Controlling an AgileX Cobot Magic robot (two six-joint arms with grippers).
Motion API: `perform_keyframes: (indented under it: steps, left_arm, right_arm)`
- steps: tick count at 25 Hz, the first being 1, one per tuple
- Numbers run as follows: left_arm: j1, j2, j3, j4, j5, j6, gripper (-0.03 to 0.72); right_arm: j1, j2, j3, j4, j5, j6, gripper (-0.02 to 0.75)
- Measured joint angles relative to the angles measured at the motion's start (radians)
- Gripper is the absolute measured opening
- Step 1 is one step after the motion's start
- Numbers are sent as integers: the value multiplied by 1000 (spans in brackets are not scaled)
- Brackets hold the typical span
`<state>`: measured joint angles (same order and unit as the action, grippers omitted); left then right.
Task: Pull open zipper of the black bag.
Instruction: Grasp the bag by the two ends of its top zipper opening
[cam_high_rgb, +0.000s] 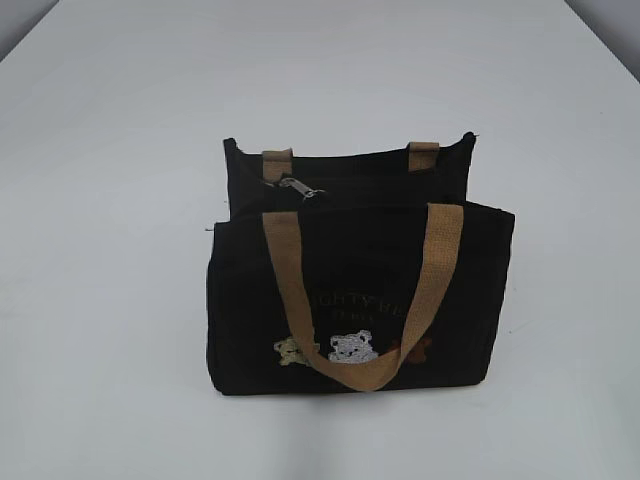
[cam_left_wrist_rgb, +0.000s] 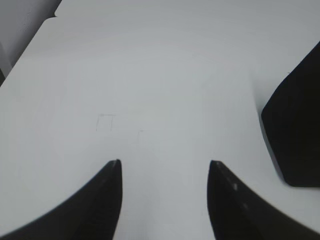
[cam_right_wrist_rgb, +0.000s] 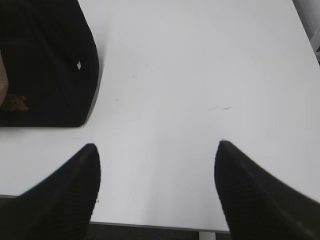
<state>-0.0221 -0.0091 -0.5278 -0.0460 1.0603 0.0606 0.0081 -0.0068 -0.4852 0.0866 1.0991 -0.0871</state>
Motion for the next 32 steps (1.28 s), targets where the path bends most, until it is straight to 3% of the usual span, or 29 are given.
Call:
perform_keyframes:
  steps: [9,12,15,17,21,23,26,32]
  left_arm:
    - [0,26,-9,-49,-21,0,414]
    - [0,102,-25,-190,-102,0,414]
    - [0,225,-30,-404,-200,8,412]
    - [0,340,-31,-573,-253,78,410]
    - [0,609,-52,-882,-266,326,411]
    - [-3,747,-80,-975,-249,403,410]
    - [-28,976,-140,-1026,-222,454,410]
    - [-179,1309,-333,-1043,-202,468,410]
  right_arm:
    - [0,0,0,0,0,0,551]
    - [0,0,0,0,0,0,551]
    - [0,11,0,0,0,0,551]
    - [0,47,0,0,0,0,551]
    - [27,158,0,0,0,-13,548]
    - [49,226,0,2,-1,-31,542]
    - [94,319,-16,13,-33,-68,520]
    - [161,523,-104,77,-146,-211,473]
